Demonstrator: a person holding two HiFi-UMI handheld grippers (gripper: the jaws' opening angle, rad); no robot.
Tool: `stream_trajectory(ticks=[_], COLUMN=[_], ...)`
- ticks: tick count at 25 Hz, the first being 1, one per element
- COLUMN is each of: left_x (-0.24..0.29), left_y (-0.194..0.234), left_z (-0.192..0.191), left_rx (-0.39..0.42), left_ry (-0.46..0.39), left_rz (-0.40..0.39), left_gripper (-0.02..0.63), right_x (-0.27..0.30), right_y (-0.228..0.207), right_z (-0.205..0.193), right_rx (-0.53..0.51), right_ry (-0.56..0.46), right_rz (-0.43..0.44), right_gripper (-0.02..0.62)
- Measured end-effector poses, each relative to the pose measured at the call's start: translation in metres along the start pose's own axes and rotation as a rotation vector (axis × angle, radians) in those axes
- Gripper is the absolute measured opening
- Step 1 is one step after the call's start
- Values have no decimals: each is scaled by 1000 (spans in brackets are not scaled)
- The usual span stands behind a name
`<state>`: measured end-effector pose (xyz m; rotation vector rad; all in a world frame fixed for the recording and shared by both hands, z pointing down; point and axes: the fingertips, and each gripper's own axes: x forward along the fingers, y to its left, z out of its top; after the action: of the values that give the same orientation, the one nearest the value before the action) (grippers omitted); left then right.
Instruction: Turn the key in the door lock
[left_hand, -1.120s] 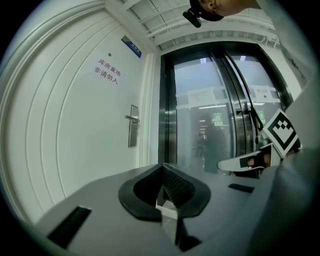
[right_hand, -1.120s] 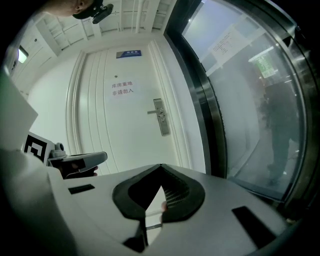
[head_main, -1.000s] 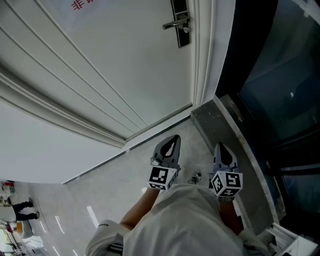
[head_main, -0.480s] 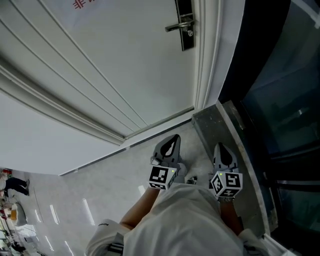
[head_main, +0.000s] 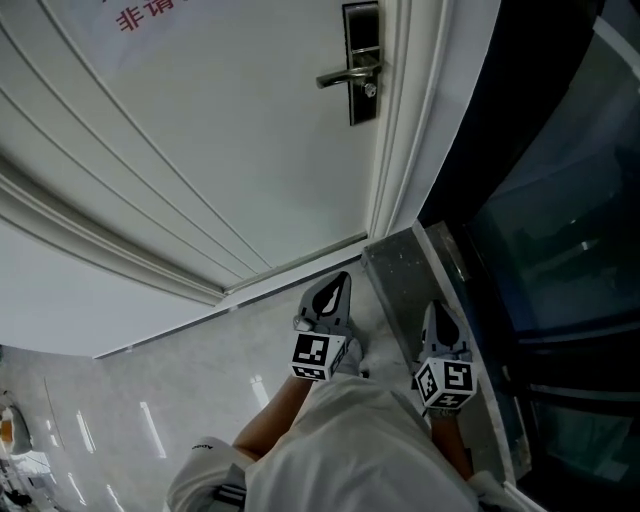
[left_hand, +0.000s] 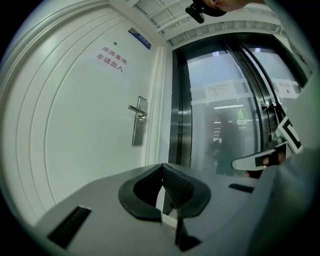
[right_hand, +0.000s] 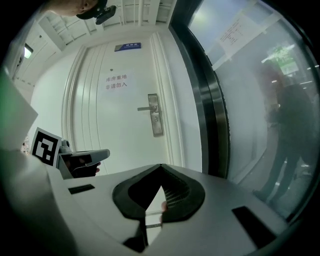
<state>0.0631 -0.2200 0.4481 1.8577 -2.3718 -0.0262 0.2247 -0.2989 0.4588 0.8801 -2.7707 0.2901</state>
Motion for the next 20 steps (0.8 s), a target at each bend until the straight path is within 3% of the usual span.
stream_trajectory(ticks=[5, 14, 20], left_x=[46, 109, 140], left_y=[7, 53, 83], left_z=[6, 28, 46], left_rx=[-11, 16, 21], left_ry=[-9, -23, -57], left_rz=[-5, 15, 17], left_gripper=[9, 9, 9], right_x=[39, 123, 173], right_y=[-25, -14, -1], right_z=[17, 58, 88], right_rx=[-19, -91, -224], right_ry=[7, -23, -54], right_rz=[-7, 71, 97], right_gripper=[-8, -8, -8])
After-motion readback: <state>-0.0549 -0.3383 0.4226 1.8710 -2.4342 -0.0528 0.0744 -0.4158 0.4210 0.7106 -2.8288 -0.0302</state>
